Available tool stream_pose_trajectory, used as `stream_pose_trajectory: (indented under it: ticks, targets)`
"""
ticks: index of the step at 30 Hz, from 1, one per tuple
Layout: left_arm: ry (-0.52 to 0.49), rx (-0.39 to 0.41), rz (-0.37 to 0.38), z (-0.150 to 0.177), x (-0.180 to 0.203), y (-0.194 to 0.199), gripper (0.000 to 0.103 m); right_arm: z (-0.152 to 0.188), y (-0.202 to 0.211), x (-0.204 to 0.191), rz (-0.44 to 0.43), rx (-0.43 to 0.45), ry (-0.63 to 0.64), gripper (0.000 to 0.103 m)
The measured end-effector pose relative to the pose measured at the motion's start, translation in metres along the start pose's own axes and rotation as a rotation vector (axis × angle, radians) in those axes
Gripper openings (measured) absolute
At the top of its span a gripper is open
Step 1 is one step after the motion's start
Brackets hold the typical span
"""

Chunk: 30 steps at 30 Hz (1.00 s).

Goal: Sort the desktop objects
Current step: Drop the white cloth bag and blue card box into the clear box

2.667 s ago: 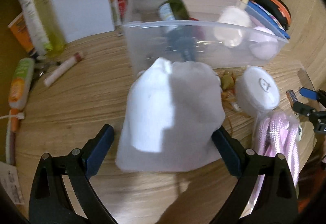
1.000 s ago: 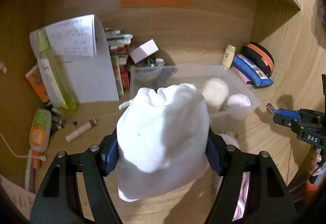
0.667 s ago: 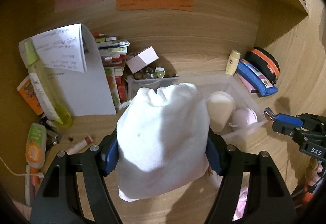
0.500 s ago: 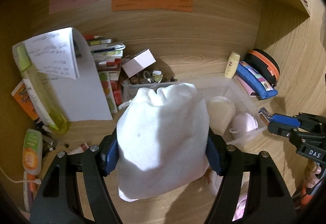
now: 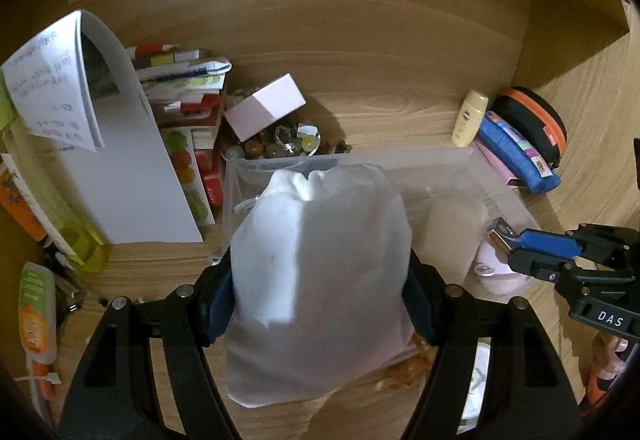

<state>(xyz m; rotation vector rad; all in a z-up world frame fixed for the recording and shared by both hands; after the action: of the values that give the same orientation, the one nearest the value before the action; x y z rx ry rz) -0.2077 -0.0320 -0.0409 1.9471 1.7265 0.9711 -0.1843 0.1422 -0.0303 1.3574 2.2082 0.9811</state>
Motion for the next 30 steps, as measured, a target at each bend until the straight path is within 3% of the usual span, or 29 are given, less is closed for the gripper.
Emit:
stream_pose_trajectory:
  ticks: [7, 17, 19, 24, 30]
  targets:
    - [-0.006, -0.031, 0.011, 0.003, -0.001, -0.012, 0.073, -0.004, -0.012, -0.004, 0.015, -0.016, 0.033, 0.025]
    - [-0.048, -0.031, -0.008, 0.004, 0.005, -0.007, 0.086, -0.005, -0.019, -0.013, 0.085, -0.046, 0.099, 0.026]
    - [-0.042, -0.026, -0.002, 0.003, 0.005, -0.004, 0.089, -0.005, -0.015, -0.016, 0.084, -0.043, 0.11, 0.029]
    - [-0.04, 0.002, 0.006, -0.001, 0.008, 0.011, 0.092, -0.005, -0.001, -0.018, 0.109, -0.018, 0.12, 0.049]
    - [-0.07, 0.019, -0.004, 0.004, 0.014, 0.03, 0.095, 0.0, 0.014, -0.017, 0.121, 0.005, 0.104, 0.065]
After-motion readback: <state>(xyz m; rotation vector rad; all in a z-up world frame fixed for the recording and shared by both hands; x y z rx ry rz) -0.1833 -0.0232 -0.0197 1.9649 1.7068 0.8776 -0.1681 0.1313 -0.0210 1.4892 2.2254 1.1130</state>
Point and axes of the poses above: each gripper's, at about its wrist camera, not at the fingertips, and y roughly against the way its jaws point, x to its right, z to its underside, the point moved 7 cm from there along -y, roughly the way its jaws point, and after that the axes turned 15 degrees about y, right-handed, at the moved point
